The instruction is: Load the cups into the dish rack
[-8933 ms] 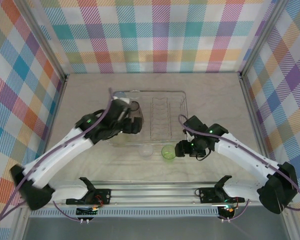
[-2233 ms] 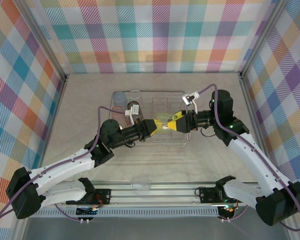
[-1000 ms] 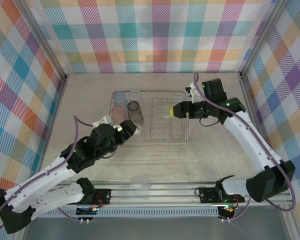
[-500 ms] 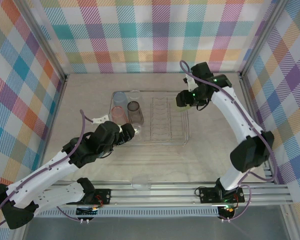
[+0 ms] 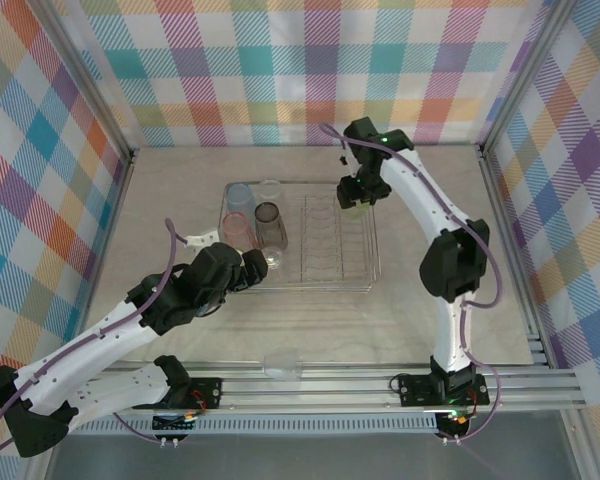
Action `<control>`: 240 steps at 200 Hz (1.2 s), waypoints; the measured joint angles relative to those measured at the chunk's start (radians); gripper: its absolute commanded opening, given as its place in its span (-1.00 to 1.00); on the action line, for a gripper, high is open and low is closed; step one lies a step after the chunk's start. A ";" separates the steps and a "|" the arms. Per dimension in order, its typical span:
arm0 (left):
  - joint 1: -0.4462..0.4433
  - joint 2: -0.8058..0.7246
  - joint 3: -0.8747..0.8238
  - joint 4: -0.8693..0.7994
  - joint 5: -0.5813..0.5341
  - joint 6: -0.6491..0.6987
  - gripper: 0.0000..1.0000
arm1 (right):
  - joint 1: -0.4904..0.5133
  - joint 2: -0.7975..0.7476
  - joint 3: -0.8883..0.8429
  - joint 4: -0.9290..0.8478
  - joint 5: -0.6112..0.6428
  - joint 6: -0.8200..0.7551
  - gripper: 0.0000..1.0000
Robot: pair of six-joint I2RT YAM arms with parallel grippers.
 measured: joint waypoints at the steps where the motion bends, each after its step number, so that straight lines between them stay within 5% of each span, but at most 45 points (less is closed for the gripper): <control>1: 0.000 0.000 0.000 0.000 0.000 0.000 0.99 | 0.001 0.003 0.002 -0.001 0.001 -0.001 -1.00; 53: 0.000 -0.040 -0.005 -0.027 -0.019 -0.002 1.00 | 0.031 0.163 0.163 -0.066 0.095 -0.049 -1.00; 142: 0.000 -0.045 -0.037 -0.043 -0.015 -0.016 0.99 | 0.032 0.199 0.172 -0.083 0.172 -0.098 -1.00; 209: 0.000 -0.022 -0.037 -0.042 -0.006 -0.023 1.00 | 0.032 0.253 0.172 -0.023 0.193 -0.175 -0.55; 240: 0.000 -0.016 -0.040 -0.045 0.002 -0.024 1.00 | 0.034 0.257 0.159 0.028 0.209 -0.212 0.09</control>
